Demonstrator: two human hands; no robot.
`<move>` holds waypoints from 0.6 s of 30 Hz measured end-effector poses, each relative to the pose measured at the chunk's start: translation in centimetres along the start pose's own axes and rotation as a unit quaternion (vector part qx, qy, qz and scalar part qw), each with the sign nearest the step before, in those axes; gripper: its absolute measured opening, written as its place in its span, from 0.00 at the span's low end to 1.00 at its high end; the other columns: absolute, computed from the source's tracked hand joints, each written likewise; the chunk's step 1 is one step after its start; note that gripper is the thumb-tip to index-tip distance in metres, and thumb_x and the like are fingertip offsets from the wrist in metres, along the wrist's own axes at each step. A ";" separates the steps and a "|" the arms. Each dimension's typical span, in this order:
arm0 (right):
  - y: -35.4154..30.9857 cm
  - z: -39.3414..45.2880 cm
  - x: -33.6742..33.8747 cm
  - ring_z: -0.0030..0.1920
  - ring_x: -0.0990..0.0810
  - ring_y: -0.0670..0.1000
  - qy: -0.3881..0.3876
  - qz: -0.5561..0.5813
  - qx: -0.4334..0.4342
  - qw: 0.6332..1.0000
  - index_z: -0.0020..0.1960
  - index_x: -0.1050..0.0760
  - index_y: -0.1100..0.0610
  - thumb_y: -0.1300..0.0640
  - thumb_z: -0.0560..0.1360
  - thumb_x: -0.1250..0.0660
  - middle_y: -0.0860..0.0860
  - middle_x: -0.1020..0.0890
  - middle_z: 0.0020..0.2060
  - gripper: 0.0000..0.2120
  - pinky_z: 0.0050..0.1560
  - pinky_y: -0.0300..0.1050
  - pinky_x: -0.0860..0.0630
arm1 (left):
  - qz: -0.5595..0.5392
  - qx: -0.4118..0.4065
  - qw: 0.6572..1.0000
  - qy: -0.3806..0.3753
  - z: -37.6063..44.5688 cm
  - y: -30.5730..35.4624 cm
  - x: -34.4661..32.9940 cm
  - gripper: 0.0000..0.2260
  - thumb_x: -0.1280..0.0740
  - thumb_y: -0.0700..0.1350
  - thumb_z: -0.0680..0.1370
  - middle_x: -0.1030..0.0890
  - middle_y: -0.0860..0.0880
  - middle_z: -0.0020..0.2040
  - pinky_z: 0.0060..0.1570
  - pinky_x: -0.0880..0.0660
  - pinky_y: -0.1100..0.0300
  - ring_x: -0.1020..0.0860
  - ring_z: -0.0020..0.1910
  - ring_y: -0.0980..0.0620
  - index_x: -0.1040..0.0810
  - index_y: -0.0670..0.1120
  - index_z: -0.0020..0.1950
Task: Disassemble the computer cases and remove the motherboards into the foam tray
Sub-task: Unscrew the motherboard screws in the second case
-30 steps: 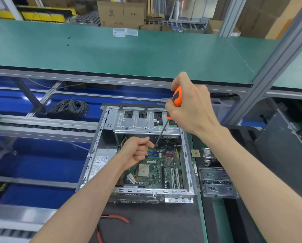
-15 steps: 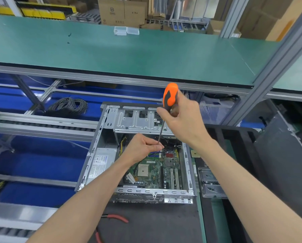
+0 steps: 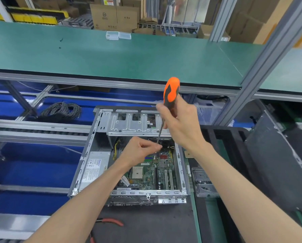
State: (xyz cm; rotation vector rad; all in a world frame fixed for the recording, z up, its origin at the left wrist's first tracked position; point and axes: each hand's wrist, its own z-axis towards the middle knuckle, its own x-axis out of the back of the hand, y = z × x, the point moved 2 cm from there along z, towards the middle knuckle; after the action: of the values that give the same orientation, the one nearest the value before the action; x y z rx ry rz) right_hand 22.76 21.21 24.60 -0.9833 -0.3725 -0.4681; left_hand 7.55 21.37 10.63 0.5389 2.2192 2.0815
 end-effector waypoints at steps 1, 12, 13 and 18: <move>-0.4 0.5 0.7 0.28 0.23 0.58 0.018 0.005 0.003 1.000 0.44 0.31 0.57 0.51 0.81 0.35 0.55 0.23 0.27 0.11 0.34 0.58 0.27 | -0.056 0.005 0.998 0.028 0.2 0.4 -0.2 0.13 0.28 0.58 0.75 0.26 0.44 0.25 0.24 0.41 0.63 0.39 0.21 0.49 0.13 0.50 0.42; -2.3 2.7 6.9 0.27 0.27 0.61 0.060 -0.054 0.044 0.996 0.47 0.33 0.63 0.54 0.83 0.39 0.60 0.25 0.28 0.13 0.34 0.62 0.29 | -0.227 0.188 0.952 0.087 3.2 4.0 -8.0 0.08 0.43 0.38 0.83 0.41 0.53 0.28 0.20 0.46 0.63 0.45 0.23 0.55 0.31 0.42 0.61; -2.1 2.5 7.1 0.28 0.28 0.60 0.057 -0.058 0.043 0.996 0.47 0.34 0.62 0.54 0.83 0.39 0.59 0.25 0.27 0.12 0.34 0.61 0.30 | -0.223 0.193 0.953 0.072 3.3 4.3 -8.6 0.09 0.43 0.38 0.83 0.41 0.53 0.28 0.20 0.46 0.63 0.45 0.23 0.55 0.26 0.43 0.60; -1.3 2.4 8.1 0.27 0.32 0.55 0.061 -0.110 0.045 0.991 0.46 0.36 0.58 0.50 0.83 0.40 0.50 0.31 0.24 0.13 0.33 0.55 0.33 | -0.113 0.169 0.979 -0.027 3.1 6.3 -12.4 0.06 0.32 0.43 0.80 0.35 0.55 0.23 0.21 0.43 0.63 0.43 0.22 0.56 0.18 0.43 0.47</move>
State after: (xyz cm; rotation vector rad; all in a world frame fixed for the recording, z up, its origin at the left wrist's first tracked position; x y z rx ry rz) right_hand 28.62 20.96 30.81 -0.8258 -0.3895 -0.7017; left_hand 21.38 21.02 13.99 0.3330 2.4813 1.5757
